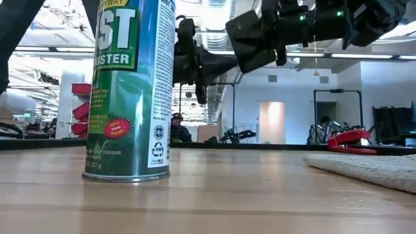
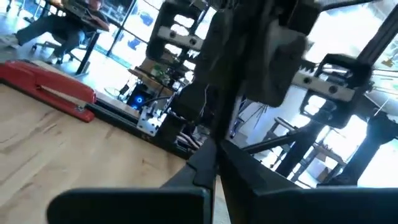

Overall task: Apply microfiber cloth
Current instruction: Spray the back of the cellphone using the spray bottle

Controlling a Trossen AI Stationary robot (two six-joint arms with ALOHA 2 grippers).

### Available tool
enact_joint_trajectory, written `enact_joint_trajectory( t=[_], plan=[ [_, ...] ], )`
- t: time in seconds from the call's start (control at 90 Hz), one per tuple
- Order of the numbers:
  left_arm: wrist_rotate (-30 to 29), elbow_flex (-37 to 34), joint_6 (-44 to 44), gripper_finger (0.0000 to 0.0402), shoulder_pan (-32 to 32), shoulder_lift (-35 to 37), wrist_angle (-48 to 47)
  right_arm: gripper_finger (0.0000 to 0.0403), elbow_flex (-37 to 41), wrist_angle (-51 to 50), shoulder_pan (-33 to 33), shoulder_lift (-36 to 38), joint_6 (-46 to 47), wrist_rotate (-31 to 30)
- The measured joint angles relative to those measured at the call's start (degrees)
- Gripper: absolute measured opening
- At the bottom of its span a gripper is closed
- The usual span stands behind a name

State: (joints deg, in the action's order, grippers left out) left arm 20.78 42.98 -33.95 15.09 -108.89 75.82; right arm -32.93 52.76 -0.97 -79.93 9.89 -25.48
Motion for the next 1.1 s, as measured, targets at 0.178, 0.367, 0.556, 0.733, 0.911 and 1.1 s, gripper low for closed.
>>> enact_joint_trajectory(
  t=[0.178, 0.367, 0.556, 0.733, 0.911, 1.1],
  plan=[
    [0.0, 0.1, -0.5, 0.0, 0.0, 0.0, 2.4, 0.0008, 0.0, 0.3, 0.2, 0.0, 0.0, -0.2],
    [0.2, 1.1, 1.0, 0.0, 0.0, 0.0, 0.8, 0.0008, 0.0, 0.4, 0.5, 0.0, 0.0, -0.6],
    [0.3, 1.1, 1.5, 0.0, 0.0, 0.0, 2.4, 0.0008, 0.0, 0.8, 0.6, 0.0, 0.2, -0.5],
    [-1.0, 2.0, 2.0, 0.0, 0.0, 0.0, 2.4, 0.0008, 0.0, 1.3, 0.6, 0.1, 0.1, -1.0],
    [-0.4, 3.0, 2.3, 0.0, 0.0, 0.0, 2.4, 0.0008, 0.0, 1.8, 0.6, 0.2, -0.1, -1.2],
    [-1.5, 3.0, 4.8, 0.0, 0.0, 0.0, 1.1, 0.0008, 0.0, 1.5, 0.6, 0.1, -0.3, -1.2]
  ],
)
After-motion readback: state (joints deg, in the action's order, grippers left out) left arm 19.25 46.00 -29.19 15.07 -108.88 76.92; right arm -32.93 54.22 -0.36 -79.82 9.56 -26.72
